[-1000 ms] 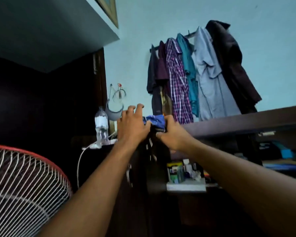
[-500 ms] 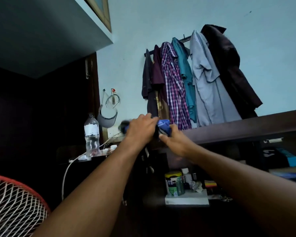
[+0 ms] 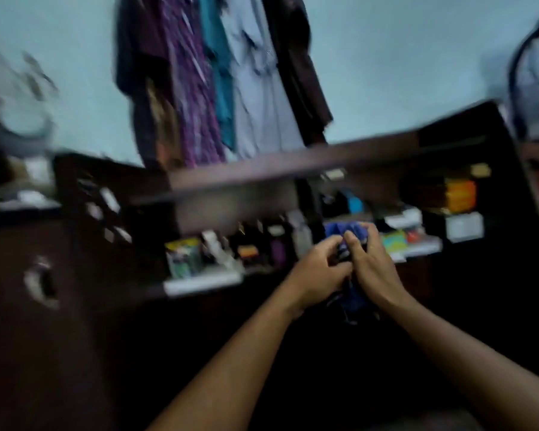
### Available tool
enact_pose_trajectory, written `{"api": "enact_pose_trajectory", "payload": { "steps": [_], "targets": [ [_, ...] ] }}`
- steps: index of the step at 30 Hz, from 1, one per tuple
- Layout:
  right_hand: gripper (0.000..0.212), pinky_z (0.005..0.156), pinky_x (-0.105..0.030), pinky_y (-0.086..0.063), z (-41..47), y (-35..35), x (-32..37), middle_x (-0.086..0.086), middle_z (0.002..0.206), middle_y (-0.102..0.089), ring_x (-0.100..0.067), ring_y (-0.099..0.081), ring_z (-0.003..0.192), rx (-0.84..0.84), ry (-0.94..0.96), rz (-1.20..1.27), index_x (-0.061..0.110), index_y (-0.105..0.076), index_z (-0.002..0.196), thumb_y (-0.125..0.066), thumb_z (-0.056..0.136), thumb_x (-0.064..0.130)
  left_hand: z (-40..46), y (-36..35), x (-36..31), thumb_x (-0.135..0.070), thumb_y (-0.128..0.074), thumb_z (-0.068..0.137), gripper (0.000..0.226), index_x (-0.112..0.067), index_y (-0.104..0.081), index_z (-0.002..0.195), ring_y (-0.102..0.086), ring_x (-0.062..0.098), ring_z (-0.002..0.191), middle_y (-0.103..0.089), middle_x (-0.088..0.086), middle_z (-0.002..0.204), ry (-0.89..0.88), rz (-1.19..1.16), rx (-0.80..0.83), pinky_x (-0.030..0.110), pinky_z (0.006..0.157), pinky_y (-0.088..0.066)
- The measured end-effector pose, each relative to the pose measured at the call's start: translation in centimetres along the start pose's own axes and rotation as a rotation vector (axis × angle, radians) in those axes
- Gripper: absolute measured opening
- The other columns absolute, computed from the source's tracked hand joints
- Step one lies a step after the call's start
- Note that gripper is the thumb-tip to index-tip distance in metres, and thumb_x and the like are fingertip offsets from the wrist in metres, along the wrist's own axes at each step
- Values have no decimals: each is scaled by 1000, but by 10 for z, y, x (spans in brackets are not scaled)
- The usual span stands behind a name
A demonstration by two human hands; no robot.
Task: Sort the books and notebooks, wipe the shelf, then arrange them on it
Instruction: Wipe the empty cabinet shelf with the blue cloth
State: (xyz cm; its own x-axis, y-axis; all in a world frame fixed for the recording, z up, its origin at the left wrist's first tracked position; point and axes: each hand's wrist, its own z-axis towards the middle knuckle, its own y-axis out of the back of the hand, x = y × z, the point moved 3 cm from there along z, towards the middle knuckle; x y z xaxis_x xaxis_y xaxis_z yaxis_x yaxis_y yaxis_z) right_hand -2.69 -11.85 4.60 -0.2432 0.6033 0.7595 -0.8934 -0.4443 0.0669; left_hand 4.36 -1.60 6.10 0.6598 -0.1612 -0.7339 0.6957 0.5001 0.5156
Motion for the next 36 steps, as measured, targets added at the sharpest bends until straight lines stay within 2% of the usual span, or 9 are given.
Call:
{"api": "enact_pose_trajectory", "payload": {
  "steps": [3,6,9,13,19,23,26,32,36],
  "targets": [
    [17,79,-25,-37,-38,45,-84,-11,111,-55,-30,-59,99,48,-128,-362,19,-56,116,-57,101,27,-3,-65,75,-15,-67,82,58,-8,-54,139,-66,11,105,-68,8,121,97,-24,124,25,96,-51],
    [38,90,-41,-48,-75,85,-175,-16,129,-37,-44,-61,101,209,-363,-765,20,-50,130,-57,98,38,-22,-118,158,-31,-72,92,57,-22,-51,144,-63,19,120,-63,8,132,187,178,206,35,105,-50],
    [50,98,-48,-48,-100,94,-250,-14,139,-31,-46,-56,116,431,-496,-1076,22,-45,140,-51,98,50,-36,-147,238,-72,-46,93,75,-39,-25,157,-31,23,148,-30,-1,162,307,532,425,47,121,-28],
    [52,103,-49,-34,-92,81,-289,-9,145,-42,-36,-41,128,407,-337,-1301,24,-46,141,-38,100,55,-31,-159,282,-79,-18,93,78,-40,-12,160,-6,16,156,-5,-4,171,358,713,340,48,125,-1],
    [54,109,-49,-33,-72,76,-301,-11,146,-45,-38,-38,132,438,-324,-1181,20,-51,140,-44,96,51,-26,-160,278,-78,-19,94,74,-42,-19,159,-13,19,155,-10,-7,170,407,787,371,49,123,-11],
    [50,108,-44,-36,-86,99,-304,-15,150,-43,-39,-46,129,567,-265,-1118,18,-43,151,-45,103,35,1,-150,268,-76,-25,96,61,-37,-51,134,-46,26,131,-49,-1,145,398,835,347,46,105,-39],
    [39,100,-46,-45,-85,156,-310,-14,146,-40,-40,-52,121,376,-290,-1136,15,-55,137,-50,102,30,40,-157,265,-69,-38,97,53,-27,-59,122,-55,31,120,-56,7,135,453,947,371,42,94,-46],
    [65,97,-50,-47,-63,226,-356,-21,131,-49,-43,-51,118,279,-547,-1251,6,-56,124,-19,90,47,43,-237,271,-54,-31,105,51,-29,-36,149,-32,33,142,-33,11,156,349,884,255,59,115,-28],
    [40,98,-47,-46,-38,210,-359,-21,132,-51,-41,-53,119,193,-552,-1226,3,-52,131,-42,102,29,47,-234,280,-63,-24,102,58,-39,-26,154,-10,20,156,-17,-4,169,288,739,366,57,123,-5]
  ]
}}
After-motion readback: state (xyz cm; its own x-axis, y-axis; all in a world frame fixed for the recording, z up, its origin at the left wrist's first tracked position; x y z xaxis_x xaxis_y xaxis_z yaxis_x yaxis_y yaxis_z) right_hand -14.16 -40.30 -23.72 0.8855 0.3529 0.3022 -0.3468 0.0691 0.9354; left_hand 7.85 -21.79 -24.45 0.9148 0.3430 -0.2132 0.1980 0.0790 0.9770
